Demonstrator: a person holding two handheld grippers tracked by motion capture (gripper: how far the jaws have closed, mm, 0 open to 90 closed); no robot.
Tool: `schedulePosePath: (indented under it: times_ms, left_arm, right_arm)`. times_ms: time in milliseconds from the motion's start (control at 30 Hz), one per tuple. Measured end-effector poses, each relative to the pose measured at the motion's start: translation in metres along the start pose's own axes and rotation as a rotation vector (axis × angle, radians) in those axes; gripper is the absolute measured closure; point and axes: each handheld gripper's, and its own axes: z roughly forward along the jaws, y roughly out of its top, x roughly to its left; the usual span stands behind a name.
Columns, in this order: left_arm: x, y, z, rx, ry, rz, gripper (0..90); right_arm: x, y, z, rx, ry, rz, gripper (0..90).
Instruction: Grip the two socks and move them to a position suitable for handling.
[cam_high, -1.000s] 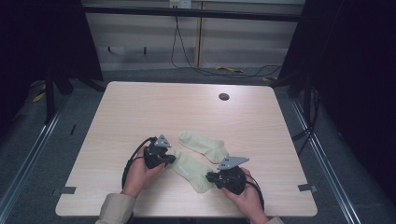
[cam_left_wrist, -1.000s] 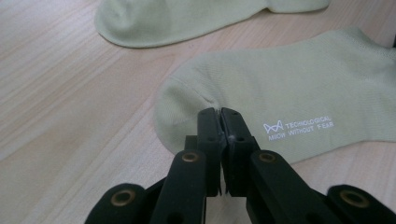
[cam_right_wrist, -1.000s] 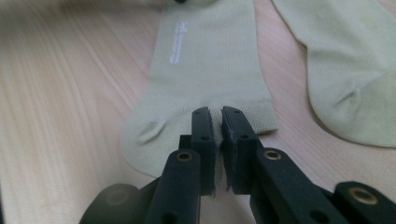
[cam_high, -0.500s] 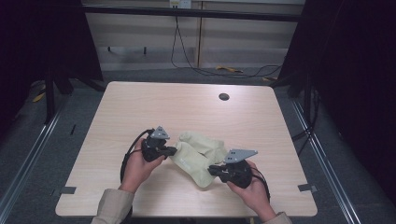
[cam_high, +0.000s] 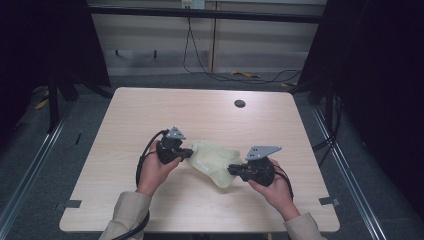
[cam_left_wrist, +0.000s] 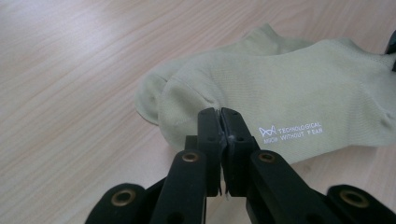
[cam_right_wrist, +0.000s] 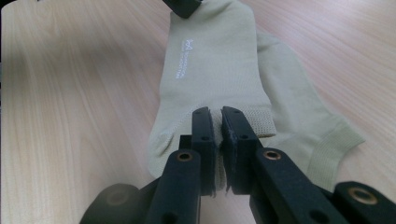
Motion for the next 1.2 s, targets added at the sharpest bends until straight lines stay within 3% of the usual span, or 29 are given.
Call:
schedulePosePath:
  times_ms: [500, 767, 1000, 1200]
  left_arm:
    - [0.01, 0.008, 0.022, 0.011, 0.022, -0.025, 87.4]
    - [0.015, 0.015, 0.036, 0.014, 0.025, -0.04, 87.4]
    - [0.021, 0.016, 0.047, 0.01, 0.055, -0.053, 87.3]
    - [0.022, 0.015, 0.057, 0.022, 0.053, -0.058, 87.2]
  right_arm:
    - [-0.023, 0.01, 0.002, 0.023, -0.021, -0.03, 83.3]
    - [-0.043, 0.009, 0.002, 0.017, -0.031, 0.004, 82.9]
    - [-0.056, 0.008, 0.013, 0.054, -0.038, -0.014, 81.9]
    - [-0.063, 0.004, 0.019, 0.085, -0.039, -0.008, 81.6]
